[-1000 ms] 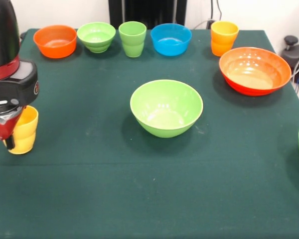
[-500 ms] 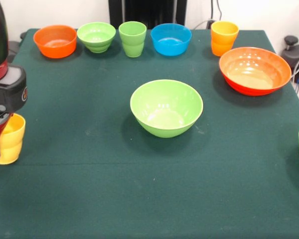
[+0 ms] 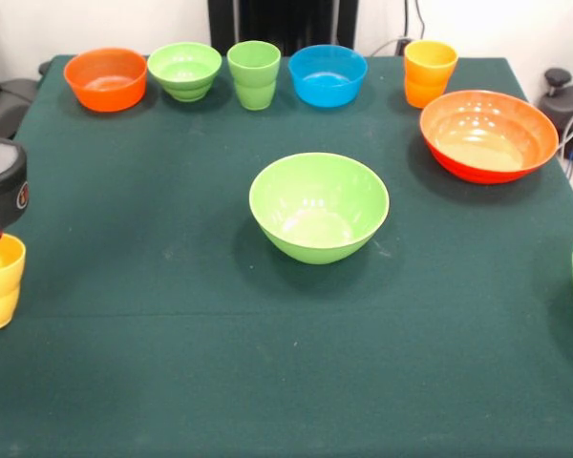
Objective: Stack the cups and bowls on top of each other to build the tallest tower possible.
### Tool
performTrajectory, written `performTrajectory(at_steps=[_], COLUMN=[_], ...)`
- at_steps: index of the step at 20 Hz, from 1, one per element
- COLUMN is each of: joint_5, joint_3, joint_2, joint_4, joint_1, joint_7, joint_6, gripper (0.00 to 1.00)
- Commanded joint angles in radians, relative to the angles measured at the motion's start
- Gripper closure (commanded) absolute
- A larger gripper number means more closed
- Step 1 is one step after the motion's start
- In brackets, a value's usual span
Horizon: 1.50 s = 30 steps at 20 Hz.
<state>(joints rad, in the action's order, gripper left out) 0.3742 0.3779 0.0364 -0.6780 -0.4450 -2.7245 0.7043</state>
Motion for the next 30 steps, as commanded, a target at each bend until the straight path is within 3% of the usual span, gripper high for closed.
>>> performTrajectory(at_steps=[1,7,17,24,30], joint_5=[-0.071,0.013,0.133,0.098,0.049], joint_3=[0.019,0.179,0.138,0.188,0.096], joint_2=[-0.030,-0.005,-0.054,-0.048,-0.086], joint_4=[-0.154,-0.209,-0.348,-0.361,-0.359], joint_1=[0.106,0.219,0.276,0.287,0.188], joint_7=[-0.130,-0.390,-0.456,-0.415,-0.183], joint_6=[-0.082,0.059,0.069,0.029,-0.087], gripper=[1.00,1.00,1.00,1.00,1.00])
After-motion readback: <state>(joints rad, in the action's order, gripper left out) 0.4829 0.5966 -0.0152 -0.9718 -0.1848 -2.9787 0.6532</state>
